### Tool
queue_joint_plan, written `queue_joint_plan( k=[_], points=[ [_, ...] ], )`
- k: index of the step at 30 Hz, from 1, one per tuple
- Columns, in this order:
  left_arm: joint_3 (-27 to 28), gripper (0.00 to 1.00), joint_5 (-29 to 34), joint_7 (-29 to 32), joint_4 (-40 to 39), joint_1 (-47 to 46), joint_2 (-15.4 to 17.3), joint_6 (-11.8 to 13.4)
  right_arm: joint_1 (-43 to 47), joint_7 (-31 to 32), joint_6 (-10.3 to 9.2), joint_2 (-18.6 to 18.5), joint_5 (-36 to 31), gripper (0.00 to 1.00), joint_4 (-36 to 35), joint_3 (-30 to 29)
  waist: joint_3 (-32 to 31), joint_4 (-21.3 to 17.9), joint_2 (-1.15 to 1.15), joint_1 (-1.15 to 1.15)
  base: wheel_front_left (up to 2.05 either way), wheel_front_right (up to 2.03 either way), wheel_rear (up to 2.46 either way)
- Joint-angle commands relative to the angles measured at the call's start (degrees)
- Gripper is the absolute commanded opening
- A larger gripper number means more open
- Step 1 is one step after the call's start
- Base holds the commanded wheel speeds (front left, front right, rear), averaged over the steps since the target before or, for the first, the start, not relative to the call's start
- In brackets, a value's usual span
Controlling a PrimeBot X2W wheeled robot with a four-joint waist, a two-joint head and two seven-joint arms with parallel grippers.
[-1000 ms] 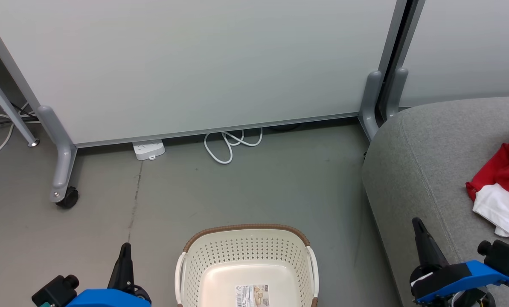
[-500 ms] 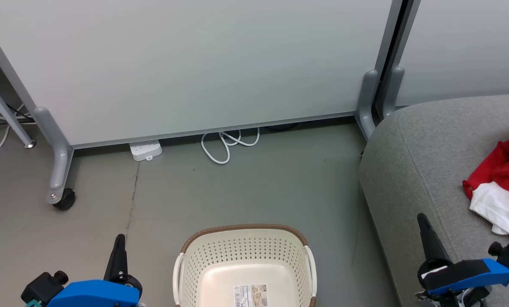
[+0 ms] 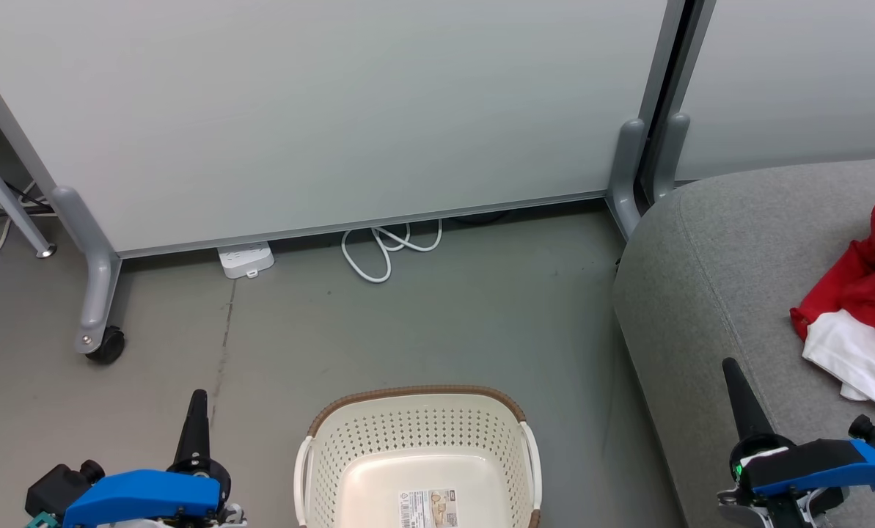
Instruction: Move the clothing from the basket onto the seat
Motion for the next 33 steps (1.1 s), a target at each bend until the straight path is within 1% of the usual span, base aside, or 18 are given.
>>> queue_joint_plan(
  k=[1, 10, 33],
  points=[
    [0.4, 0.0, -1.1, 0.3, -0.9, -1.6, 0.1, -0.1, -1.2, 0.3, 0.02, -0.3, 1.4, 0.0, -0.7, -0.2, 0.0, 0.0, 0.0, 0.0, 0.0, 0.0, 0.0],
    [1.5, 0.0, -6.0, 1.8, -1.5, -2.0, -0.1, -0.1, -1.5, 1.1, 0.02, -0.3, 7.4, 0.0, -1.0, -0.6, 0.0, -0.4, 0.0, 0.0, 0.0, 0.0, 0.0],
    [3.5, 0.0, -15.8, 4.8, -2.9, -3.0, -0.5, -0.1, -1.8, 2.9, 0.03, -0.4, 19.3, 0.0, -1.4, -1.3, 0.1, -1.2, 0.0, 0.0, 0.0, 0.0, 0.0]
  ],
)
